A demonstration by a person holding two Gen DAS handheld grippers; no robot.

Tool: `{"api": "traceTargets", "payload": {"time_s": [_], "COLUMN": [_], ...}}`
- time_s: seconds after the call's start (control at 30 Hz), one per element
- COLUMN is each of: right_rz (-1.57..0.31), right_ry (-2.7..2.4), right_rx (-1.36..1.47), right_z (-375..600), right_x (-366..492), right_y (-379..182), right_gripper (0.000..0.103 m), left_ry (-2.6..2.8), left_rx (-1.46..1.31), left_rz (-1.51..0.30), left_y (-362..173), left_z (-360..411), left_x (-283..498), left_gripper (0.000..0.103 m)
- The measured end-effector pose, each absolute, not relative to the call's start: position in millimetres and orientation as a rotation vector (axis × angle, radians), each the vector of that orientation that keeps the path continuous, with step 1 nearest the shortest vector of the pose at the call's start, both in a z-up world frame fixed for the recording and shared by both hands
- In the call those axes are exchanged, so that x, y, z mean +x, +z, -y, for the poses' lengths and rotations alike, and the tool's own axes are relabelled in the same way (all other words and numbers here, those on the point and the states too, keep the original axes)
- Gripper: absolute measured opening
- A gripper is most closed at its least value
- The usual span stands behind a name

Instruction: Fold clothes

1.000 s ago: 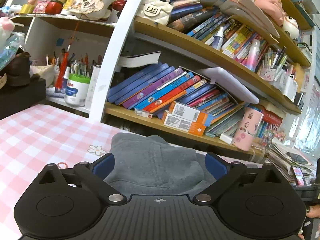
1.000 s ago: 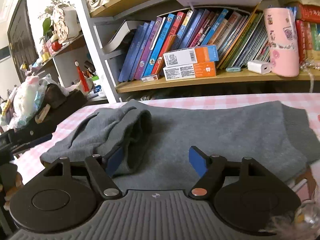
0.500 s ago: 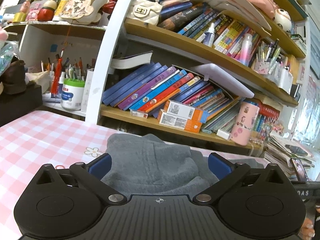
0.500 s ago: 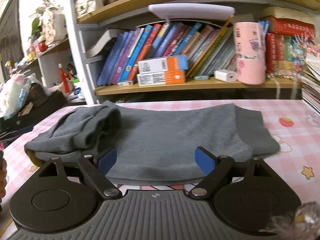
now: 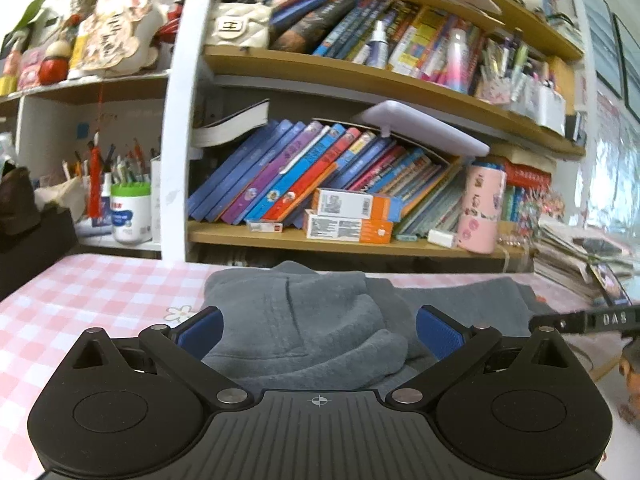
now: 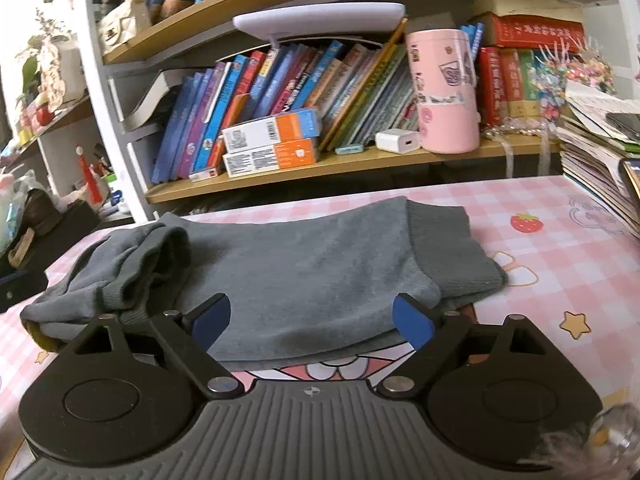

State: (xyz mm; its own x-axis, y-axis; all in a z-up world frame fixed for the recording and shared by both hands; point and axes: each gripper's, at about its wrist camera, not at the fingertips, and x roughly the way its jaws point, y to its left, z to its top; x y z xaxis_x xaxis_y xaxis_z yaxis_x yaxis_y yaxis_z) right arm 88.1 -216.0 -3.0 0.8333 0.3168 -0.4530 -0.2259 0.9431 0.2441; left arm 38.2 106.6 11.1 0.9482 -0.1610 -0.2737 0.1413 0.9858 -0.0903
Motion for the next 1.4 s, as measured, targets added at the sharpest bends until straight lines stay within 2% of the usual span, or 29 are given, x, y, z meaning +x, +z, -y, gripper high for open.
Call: {"api": "traceTargets", "payload": {"time_s": [0.7, 1.23, 1.4], "right_rz": [-0.536, -0.615, -0.634], "right_ry": [0.145, 0.142, 0.185], "right_rx": [0.329, 0.523, 0.592], "right_z": [261.3, 285.2, 286.2], "right_x": [105.3, 115.4, 121.7], "right_y": [-9.1, -21.4, -22.2], "right_gripper": [0.092, 0.092, 0.089], "left_ry": [-0.317, -0.369, -0.386], "left_rx": [0.066, 0.092, 0.096], "left_rz": [-0.295, -0.328, -0.364], "left_y": [5.2, 1.8, 0.5], "left_z": [-81.3, -75.7, -74.2], "left_x": [31.5, 34.0, 37.5], "left_gripper": [0.103, 0.103, 0.103]}}
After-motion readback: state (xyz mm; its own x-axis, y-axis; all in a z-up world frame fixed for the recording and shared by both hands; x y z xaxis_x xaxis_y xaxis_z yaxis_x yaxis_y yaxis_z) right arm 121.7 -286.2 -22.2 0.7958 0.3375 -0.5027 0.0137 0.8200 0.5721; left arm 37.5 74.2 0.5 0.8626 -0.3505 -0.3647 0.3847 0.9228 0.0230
